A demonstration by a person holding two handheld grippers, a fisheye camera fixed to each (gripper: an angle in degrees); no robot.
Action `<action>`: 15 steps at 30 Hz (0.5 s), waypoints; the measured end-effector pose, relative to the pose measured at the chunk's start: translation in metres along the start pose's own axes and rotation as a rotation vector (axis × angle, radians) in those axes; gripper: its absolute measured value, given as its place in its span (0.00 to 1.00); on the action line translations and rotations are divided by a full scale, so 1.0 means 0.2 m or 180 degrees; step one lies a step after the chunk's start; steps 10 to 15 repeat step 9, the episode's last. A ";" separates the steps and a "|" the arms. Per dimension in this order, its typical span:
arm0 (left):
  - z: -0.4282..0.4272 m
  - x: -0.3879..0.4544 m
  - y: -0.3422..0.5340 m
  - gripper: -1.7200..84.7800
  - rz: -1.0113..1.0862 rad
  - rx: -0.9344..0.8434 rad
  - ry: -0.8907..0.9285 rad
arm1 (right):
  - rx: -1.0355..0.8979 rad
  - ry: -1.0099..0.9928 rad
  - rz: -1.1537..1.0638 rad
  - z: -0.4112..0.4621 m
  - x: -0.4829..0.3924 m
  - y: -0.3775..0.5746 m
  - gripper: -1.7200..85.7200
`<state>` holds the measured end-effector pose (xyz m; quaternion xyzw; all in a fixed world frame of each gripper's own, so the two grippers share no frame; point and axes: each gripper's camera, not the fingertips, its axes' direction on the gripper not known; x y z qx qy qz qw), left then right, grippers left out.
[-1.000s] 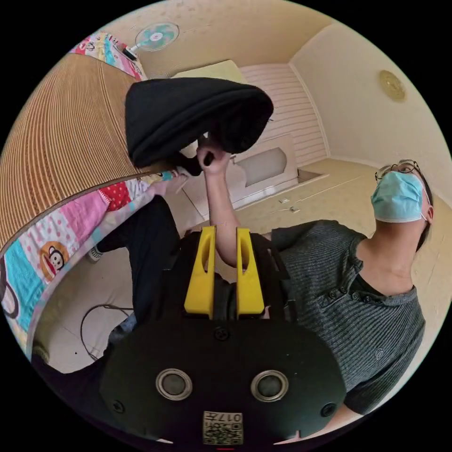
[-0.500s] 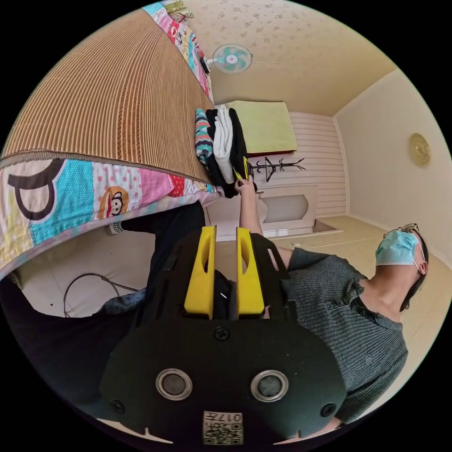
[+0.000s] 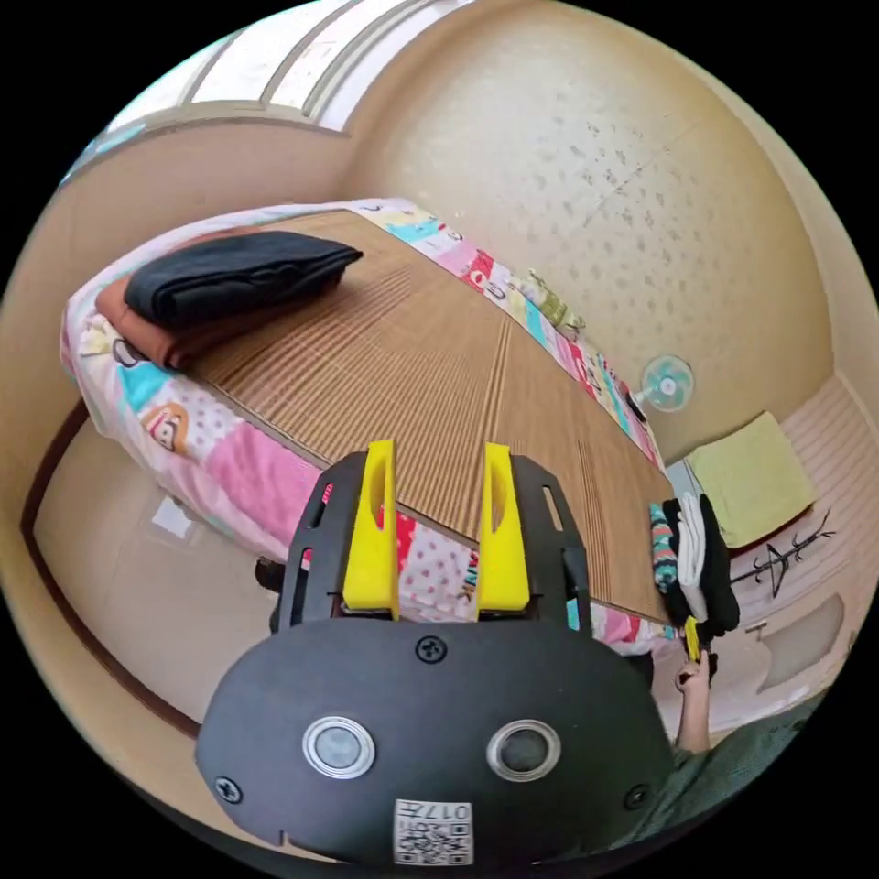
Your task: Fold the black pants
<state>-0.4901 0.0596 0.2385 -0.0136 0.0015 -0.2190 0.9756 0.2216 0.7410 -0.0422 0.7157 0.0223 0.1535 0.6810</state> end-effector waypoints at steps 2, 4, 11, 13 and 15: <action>-0.07 -0.17 -0.26 0.18 -0.0084 0.0325 -0.0641 | -0.0129 -0.0079 -0.0109 0.09 -0.09 -0.04 0.03; -0.08 -0.30 -0.45 0.18 -0.0150 0.0380 -0.0986 | -0.0270 -0.0150 -0.0202 0.17 -0.16 -0.05 0.03; 0.09 -0.69 -0.78 0.18 -0.0759 -0.0055 -0.1137 | -0.0397 0.0019 -0.0220 0.28 -0.22 0.02 0.02; 0.09 -0.69 -0.78 0.18 -0.0759 -0.0055 -0.1137 | -0.0397 0.0019 -0.0220 0.28 -0.22 0.02 0.02; 0.09 -0.69 -0.78 0.18 -0.0759 -0.0055 -0.1137 | -0.0397 0.0019 -0.0220 0.28 -0.22 0.02 0.02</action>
